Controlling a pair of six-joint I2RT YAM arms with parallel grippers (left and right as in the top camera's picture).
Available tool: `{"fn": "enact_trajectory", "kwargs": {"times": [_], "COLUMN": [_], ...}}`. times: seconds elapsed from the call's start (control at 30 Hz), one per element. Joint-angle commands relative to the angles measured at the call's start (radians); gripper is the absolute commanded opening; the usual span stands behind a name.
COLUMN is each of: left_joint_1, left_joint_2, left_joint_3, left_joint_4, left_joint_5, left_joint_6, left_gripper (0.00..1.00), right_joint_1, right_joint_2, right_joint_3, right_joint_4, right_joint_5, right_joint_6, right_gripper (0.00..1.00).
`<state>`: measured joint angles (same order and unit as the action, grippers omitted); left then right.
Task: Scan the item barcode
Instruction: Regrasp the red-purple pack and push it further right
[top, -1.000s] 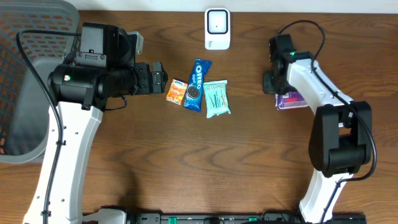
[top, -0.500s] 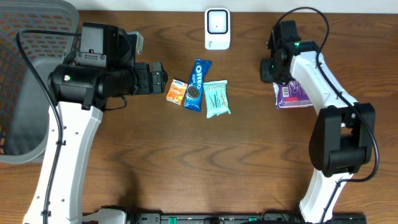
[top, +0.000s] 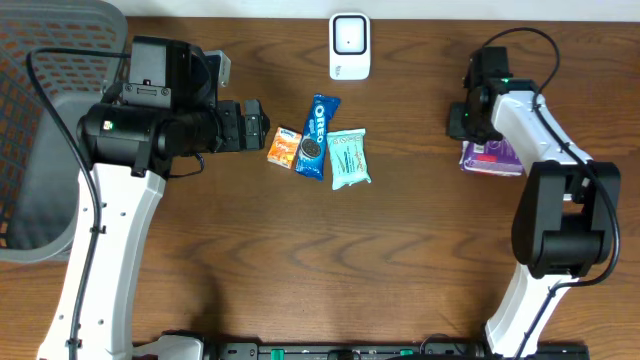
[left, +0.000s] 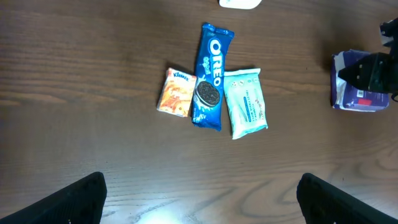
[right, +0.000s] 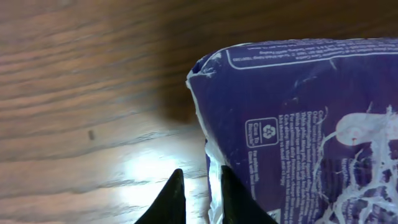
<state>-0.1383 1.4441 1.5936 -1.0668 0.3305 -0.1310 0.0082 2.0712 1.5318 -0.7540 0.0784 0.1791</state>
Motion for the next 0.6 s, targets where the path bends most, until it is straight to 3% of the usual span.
{"fn": "enact_trajectory", "kwargs": {"times": [0.0, 0.27, 0.57], "left_joint_1": [0.002, 0.002, 0.003], "left_joint_2": [0.002, 0.002, 0.002], "left_joint_3": [-0.002, -0.002, -0.002], "left_joint_4": [-0.002, -0.002, -0.002], "left_joint_5": [-0.01, -0.01, -0.01], "left_joint_6": [-0.002, -0.002, -0.002], "left_gripper": [0.98, 0.98, 0.98], "right_joint_1": [-0.003, 0.032, 0.005], "right_joint_2": [0.003, 0.003, 0.001], "right_joint_3": [0.012, 0.043, -0.062], "right_joint_4": [-0.008, -0.231, -0.187], "right_joint_5": [-0.079, -0.105, 0.073], "right_joint_6": [-0.024, -0.019, -0.008], "right_gripper": [0.23, 0.33, 0.36]}}
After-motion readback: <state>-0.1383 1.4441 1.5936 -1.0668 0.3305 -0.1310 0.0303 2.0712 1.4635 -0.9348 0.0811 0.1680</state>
